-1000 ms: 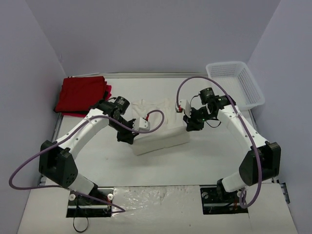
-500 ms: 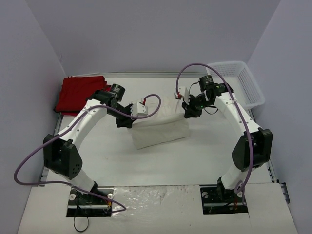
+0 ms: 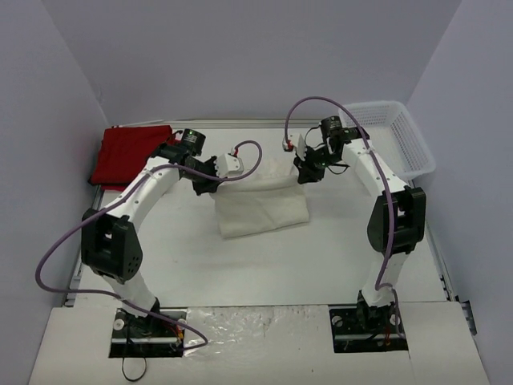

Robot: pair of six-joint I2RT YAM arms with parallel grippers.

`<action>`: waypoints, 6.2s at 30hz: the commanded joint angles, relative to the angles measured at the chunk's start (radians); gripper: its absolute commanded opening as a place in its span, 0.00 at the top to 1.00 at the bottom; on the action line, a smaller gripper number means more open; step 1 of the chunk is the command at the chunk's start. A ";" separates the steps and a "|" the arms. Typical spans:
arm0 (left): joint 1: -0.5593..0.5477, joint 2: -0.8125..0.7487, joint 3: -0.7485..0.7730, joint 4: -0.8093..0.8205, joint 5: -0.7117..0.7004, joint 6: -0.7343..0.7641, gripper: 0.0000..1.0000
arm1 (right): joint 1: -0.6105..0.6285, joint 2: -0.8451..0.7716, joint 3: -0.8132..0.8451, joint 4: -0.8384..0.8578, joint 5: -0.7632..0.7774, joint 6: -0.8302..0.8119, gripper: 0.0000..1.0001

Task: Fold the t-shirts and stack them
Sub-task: Fold the long partially folded tshirt into a neat square, then put the neatly folded tshirt into the corner of the board with the left arm

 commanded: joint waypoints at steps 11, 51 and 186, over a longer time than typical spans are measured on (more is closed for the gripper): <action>0.061 0.280 0.185 0.117 -0.063 -0.016 0.98 | -0.047 0.317 0.311 0.041 0.013 0.009 1.00; 0.261 -0.095 -0.255 0.447 -0.174 -0.717 0.54 | 0.353 -0.271 -0.265 0.445 0.539 0.366 0.55; 0.253 0.498 0.360 0.087 0.202 -0.869 0.98 | -0.004 -0.281 -0.534 0.231 0.252 0.360 0.31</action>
